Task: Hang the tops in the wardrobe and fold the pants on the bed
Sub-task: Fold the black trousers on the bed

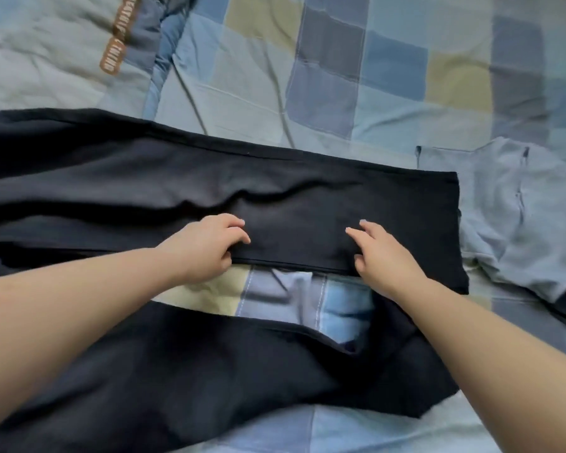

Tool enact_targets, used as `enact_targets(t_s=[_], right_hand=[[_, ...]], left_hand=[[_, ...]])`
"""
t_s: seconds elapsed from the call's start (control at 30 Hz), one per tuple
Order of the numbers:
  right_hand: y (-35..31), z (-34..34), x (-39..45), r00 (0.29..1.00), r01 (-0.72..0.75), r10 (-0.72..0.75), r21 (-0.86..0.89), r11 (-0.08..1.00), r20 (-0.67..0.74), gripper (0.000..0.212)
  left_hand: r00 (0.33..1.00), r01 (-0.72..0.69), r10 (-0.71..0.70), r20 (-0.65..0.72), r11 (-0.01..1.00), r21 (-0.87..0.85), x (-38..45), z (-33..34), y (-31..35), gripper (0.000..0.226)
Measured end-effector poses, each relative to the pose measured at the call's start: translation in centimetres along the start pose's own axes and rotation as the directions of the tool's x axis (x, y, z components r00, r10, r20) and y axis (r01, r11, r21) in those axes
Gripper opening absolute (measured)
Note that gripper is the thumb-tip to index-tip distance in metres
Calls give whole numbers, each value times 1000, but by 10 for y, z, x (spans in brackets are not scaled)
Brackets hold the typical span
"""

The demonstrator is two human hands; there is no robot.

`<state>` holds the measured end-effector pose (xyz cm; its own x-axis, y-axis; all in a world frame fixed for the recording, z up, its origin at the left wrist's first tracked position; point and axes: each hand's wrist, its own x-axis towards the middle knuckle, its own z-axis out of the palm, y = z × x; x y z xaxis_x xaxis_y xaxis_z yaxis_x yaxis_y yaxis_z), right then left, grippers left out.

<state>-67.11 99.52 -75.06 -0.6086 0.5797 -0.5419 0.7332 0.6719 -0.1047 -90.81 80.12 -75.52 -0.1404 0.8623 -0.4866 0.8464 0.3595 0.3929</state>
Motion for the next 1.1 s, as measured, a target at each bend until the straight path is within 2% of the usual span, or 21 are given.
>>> enact_targets(t_s=[0.1, 0.2, 0.27, 0.3, 0.37, 0.43, 0.47, 0.53, 0.63, 0.7, 0.77, 0.8, 0.9, 0.97, 1.07, 1.1], right_hand=[[53, 11, -33, 975, -174, 167, 34, 984, 143, 50], [100, 28, -70, 928, -276, 238, 101, 956, 286, 42], [124, 46, -94, 904, -348, 286, 161, 924, 317, 36], [132, 56, -104, 898, -377, 300, 211, 902, 321, 34], [140, 75, -121, 907, -402, 278, 447, 799, 318, 29], [138, 88, -132, 916, -400, 254, 669, 627, 310, 29], [137, 94, -137, 917, -398, 262, 725, 562, 300, 30], [131, 106, -144, 927, -365, 292, 748, 554, 236, 22], [126, 114, -161, 926, -268, 375, 769, 580, 39, 15], [125, 113, -177, 890, -211, 450, 804, 555, -77, 19], [134, 114, -197, 834, -208, 538, 835, 509, -121, 13], [141, 116, -208, 810, -221, 572, 836, 503, -130, 13], [163, 127, -233, 782, -294, 614, 805, 515, -107, 16], [172, 136, -238, 784, -365, 620, 788, 495, -26, 16], [174, 139, -235, 786, -483, 591, 776, 406, 180, 42], [171, 138, -234, 790, -507, 575, 753, 420, 211, 50]], left_hand=[[990, -51, 49, 132, 999, 13, 5, 21, 38, 44], [967, -89, 87, 241, 996, 0, 16, 46, 89, 42], [949, -116, 116, 292, 993, -19, 20, 64, 121, 48], [941, -123, 126, 316, 992, -29, 21, 73, 134, 52], [929, -139, 145, 342, 989, -42, 21, 85, 155, 53], [931, -150, 166, 325, 986, -73, 20, 91, 170, 50], [936, -152, 172, 307, 985, -88, 18, 92, 177, 51], [952, -164, 176, 252, 984, -66, 13, 95, 185, 48], [982, -159, 156, 103, 987, 25, 10, 98, 196, 25], [986, -157, 153, -74, 986, -52, 12, 90, 203, 21], [958, -167, 140, -251, 982, -91, 22, 75, 210, 22], [947, -158, 127, -294, 984, -83, 29, 69, 213, 21], [969, -111, 101, -225, 993, -31, 53, 65, 221, 25], [986, -25, 17, -164, 998, -50, 62, 72, 229, 32], [982, 66, -78, -173, 995, -73, 59, 89, 235, 40], [983, 71, -87, -165, 993, -98, 53, 94, 235, 41]])
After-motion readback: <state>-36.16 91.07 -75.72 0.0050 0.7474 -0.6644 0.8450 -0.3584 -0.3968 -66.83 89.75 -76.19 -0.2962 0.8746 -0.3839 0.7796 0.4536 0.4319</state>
